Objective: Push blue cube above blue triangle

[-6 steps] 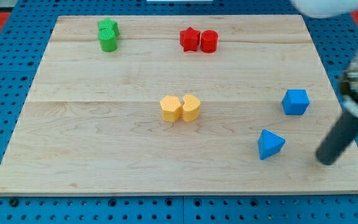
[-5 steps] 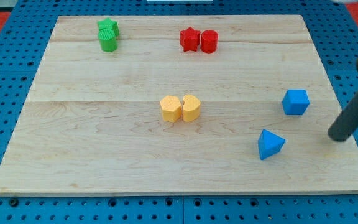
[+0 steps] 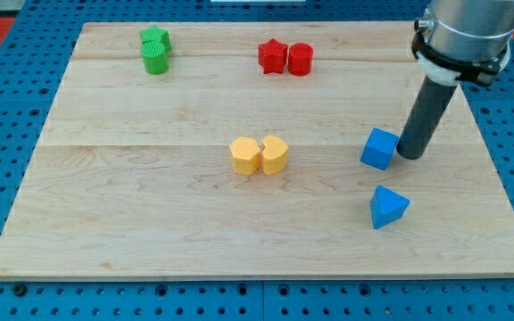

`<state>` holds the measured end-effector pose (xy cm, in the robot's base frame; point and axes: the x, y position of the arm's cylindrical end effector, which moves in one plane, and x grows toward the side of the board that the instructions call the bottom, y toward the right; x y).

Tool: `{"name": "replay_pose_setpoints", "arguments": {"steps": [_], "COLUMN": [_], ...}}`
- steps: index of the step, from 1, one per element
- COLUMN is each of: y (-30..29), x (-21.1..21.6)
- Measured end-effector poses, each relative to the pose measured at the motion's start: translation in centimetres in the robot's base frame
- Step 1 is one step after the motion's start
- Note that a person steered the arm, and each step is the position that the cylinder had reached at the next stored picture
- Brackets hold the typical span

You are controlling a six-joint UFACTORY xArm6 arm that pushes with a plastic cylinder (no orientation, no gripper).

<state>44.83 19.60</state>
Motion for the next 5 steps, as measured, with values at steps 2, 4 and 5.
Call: {"name": "replay_pose_setpoints", "arguments": {"steps": [2, 4, 5], "y": [-4.0, -3.5, -3.4], "x": [-2.6, 1.9, 2.2]}}
